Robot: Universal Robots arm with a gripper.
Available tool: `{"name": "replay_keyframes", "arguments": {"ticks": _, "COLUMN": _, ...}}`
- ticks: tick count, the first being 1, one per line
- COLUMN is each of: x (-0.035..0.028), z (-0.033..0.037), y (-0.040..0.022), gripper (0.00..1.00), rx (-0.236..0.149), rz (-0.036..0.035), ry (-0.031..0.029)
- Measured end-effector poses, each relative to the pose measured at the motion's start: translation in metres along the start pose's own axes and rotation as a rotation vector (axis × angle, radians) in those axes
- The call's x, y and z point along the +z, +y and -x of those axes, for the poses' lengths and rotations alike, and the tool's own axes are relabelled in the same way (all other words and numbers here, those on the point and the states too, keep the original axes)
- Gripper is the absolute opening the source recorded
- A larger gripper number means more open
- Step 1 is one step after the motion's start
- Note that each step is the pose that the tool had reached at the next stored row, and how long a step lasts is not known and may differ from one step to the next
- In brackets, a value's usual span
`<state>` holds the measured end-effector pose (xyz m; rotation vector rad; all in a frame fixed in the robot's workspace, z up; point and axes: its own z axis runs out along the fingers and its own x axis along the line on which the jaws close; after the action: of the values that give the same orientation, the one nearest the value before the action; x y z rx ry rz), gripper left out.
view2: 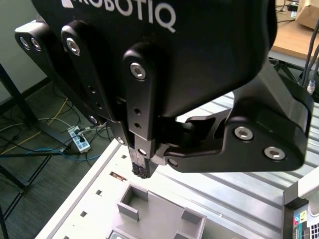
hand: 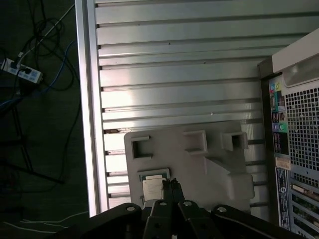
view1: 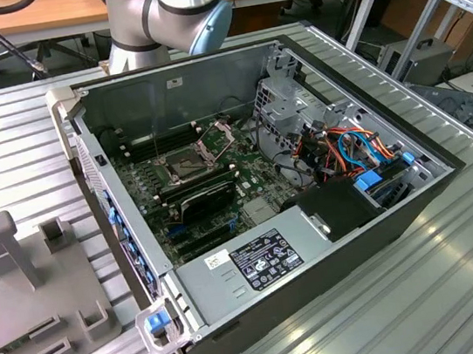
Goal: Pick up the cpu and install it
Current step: 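Reach for the cpu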
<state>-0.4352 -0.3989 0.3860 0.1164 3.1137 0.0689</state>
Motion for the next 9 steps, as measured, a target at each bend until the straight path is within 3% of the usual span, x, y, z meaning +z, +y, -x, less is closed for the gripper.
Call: {"name": "replay_keyframes", "arguments": {"ticks": 9, "x": 0.0085, "z": -0.0012, "y": -0.0004, "gripper": 0.11, "rx": 0.000, "rz": -0.0002, "ry": 0.0003}}
